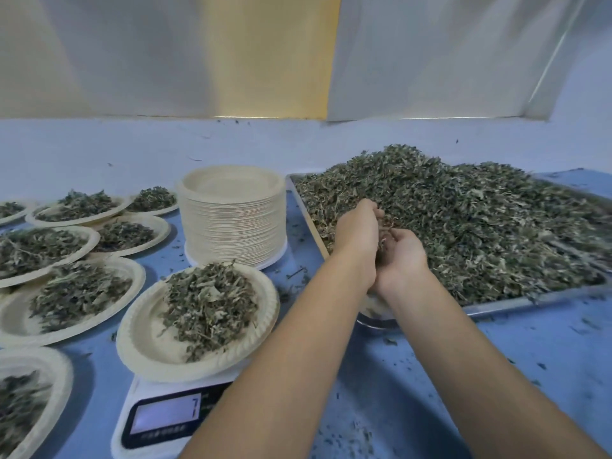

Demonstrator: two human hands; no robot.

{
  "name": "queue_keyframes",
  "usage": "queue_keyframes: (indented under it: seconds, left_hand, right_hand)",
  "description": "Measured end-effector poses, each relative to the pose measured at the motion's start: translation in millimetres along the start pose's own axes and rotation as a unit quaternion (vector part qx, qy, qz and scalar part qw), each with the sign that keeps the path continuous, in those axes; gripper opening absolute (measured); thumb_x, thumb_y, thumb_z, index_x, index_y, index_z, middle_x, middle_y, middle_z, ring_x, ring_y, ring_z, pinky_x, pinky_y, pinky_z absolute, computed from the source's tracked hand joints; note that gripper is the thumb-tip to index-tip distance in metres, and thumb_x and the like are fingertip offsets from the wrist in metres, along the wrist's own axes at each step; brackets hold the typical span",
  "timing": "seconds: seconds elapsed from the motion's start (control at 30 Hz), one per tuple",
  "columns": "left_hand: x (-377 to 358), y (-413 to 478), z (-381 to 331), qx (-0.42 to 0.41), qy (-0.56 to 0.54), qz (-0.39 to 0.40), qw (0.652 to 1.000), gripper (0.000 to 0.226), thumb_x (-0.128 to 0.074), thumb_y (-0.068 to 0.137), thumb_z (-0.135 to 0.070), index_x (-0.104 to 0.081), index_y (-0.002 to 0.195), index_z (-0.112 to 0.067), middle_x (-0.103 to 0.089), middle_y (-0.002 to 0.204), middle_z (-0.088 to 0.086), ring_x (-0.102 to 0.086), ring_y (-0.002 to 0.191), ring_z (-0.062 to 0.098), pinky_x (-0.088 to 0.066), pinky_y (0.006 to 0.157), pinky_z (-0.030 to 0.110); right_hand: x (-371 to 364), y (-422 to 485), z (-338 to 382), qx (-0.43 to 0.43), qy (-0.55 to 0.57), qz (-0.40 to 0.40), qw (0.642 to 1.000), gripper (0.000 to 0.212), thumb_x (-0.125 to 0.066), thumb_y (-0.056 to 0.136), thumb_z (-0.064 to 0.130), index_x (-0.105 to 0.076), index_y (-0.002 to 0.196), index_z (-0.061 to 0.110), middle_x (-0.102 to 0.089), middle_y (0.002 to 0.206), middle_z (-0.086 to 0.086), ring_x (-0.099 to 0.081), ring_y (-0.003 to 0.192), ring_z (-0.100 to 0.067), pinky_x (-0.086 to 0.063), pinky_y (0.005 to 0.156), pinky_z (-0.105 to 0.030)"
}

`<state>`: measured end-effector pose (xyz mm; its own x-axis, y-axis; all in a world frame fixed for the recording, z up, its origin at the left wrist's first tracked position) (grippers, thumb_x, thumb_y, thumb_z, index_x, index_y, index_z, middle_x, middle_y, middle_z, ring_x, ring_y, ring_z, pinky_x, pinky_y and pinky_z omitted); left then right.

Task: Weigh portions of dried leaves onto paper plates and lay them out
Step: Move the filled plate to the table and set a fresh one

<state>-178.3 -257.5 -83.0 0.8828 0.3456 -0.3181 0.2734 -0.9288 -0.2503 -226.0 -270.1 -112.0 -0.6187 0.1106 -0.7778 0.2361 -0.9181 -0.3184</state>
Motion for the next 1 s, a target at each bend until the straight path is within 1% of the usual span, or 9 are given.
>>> queue_keyframes:
  seconds: [0.1, 0.27, 0.33, 0.43, 0.53, 0.63, 0.73, 0.87, 1.0]
  left_hand:
    - [-7.3, 6.1, 2.5, -0.002, 0.046, 0.023, 0.999, 0.034, -0.047, 0.092, -0.038, -0.066, 0.077, -0.015, -0.065, 0.100, 0.004, -0.058, 0.093, 0.022, -0.045, 0.090, 0.036]
    - [-9.9, 5.3, -0.4, -0.029, 0.075, 0.056, 0.995, 0.044, -0.037, 0.097, -0.045, -0.067, 0.104, -0.015, -0.068, 0.108, 0.003, -0.055, 0.084, 0.011, -0.029, 0.059, 0.024]
    - [-5.7, 9.1, 0.6, -0.045, 0.085, 0.052, 0.994, 0.041, -0.037, 0.097, -0.047, -0.066, 0.098, -0.018, -0.066, 0.108, 0.003, -0.058, 0.101, 0.015, -0.032, 0.070, 0.025]
    - [-1.2, 14.8, 0.2, -0.072, 0.087, 0.051, 0.992, 0.038, -0.038, 0.096, -0.046, -0.065, 0.091, -0.021, -0.061, 0.115, 0.001, -0.052, 0.116, 0.014, -0.032, 0.092, 0.027]
    - [-1.0, 14.4, 2.3, -0.073, 0.077, 0.063, 0.992, 0.034, -0.038, 0.096, -0.047, -0.064, 0.091, -0.025, -0.056, 0.120, -0.004, -0.043, 0.117, 0.009, -0.024, 0.095, 0.027]
    - [1.3, 11.8, 5.7, -0.049, 0.056, 0.060, 0.995, 0.018, -0.043, 0.094, -0.047, -0.053, 0.087, -0.034, -0.047, 0.138, -0.003, -0.032, 0.133, 0.016, -0.019, 0.108, 0.036]
    - [0.6, 13.8, 13.7, -0.017, 0.044, 0.070, 0.996, 0.036, -0.044, 0.094, -0.044, -0.056, 0.120, -0.022, -0.041, 0.145, 0.002, -0.028, 0.139, 0.018, -0.017, 0.114, 0.040]
    - [0.4, 10.7, 13.9, -0.017, 0.030, 0.078, 0.996, 0.045, -0.047, 0.096, -0.032, -0.042, 0.138, -0.015, -0.040, 0.146, 0.002, -0.030, 0.138, 0.021, -0.024, 0.112, 0.036]
    - [3.0, 4.5, 12.9, -0.009, 0.005, 0.078, 0.997, 0.031, -0.048, 0.096, -0.020, -0.053, 0.124, -0.007, -0.049, 0.137, 0.007, -0.042, 0.131, 0.018, -0.030, 0.107, 0.030]
  right_hand:
    - [8.5, 6.5, 6.8, -0.006, 0.050, 0.015, 0.999, 0.030, -0.031, 0.097, 0.029, -0.055, 0.101, 0.011, -0.060, 0.114, -0.013, -0.055, 0.114, -0.029, -0.038, 0.107, -0.040]
    - [26.9, 14.5, 23.3, 0.050, -0.105, -0.048, 0.992, 0.035, -0.035, 0.095, 0.031, -0.064, 0.082, 0.013, -0.063, 0.100, -0.010, -0.058, 0.106, -0.029, -0.039, 0.105, -0.043]
    - [29.7, 16.3, 27.9, 0.071, -0.161, -0.057, 0.983, 0.038, -0.035, 0.095, 0.029, -0.068, 0.093, 0.011, -0.067, 0.108, -0.008, -0.057, 0.115, -0.026, -0.038, 0.105, -0.040]
    - [29.8, 21.4, 29.9, 0.102, -0.189, -0.048, 0.975, 0.041, -0.034, 0.096, 0.027, -0.065, 0.114, 0.006, -0.069, 0.111, -0.005, -0.060, 0.092, -0.007, -0.032, 0.095, -0.026]
    - [29.6, 22.7, 28.1, 0.104, -0.207, -0.050, 0.972, 0.042, -0.036, 0.096, 0.031, -0.063, 0.120, 0.011, -0.069, 0.110, -0.001, -0.056, 0.083, 0.000, -0.017, 0.111, -0.034]
    - [31.7, 19.3, 29.8, 0.123, -0.174, -0.069, 0.975, 0.032, -0.043, 0.098, 0.019, -0.061, 0.122, 0.009, -0.063, 0.124, -0.006, -0.060, 0.107, -0.013, -0.035, 0.107, -0.031]
    - [36.6, 17.7, 32.3, 0.146, -0.144, -0.094, 0.974, 0.045, -0.039, 0.093, -0.011, -0.056, 0.130, 0.008, -0.058, 0.104, -0.004, -0.061, 0.092, -0.012, -0.054, 0.085, -0.023]
    - [34.1, 17.3, 34.2, 0.170, -0.241, -0.098, 0.951, 0.067, -0.034, 0.079, -0.020, -0.059, 0.128, 0.019, -0.060, 0.109, 0.001, -0.056, 0.097, -0.003, -0.047, 0.087, -0.025]
    - [31.7, 11.9, 32.7, 0.181, -0.189, -0.087, 0.961, 0.052, -0.041, 0.084, -0.018, -0.060, 0.125, 0.009, -0.058, 0.126, -0.008, -0.060, 0.092, -0.008, -0.049, 0.092, -0.025]
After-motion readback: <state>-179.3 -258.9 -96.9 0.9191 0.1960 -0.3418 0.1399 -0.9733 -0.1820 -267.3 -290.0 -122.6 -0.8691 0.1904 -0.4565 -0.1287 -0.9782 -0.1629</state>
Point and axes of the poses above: each hand's wrist, its own y-axis towards the middle knuckle, its own x-axis out of the back of the hand, z = x × y, the point moved 9 cm from there along y, towards the middle knuckle
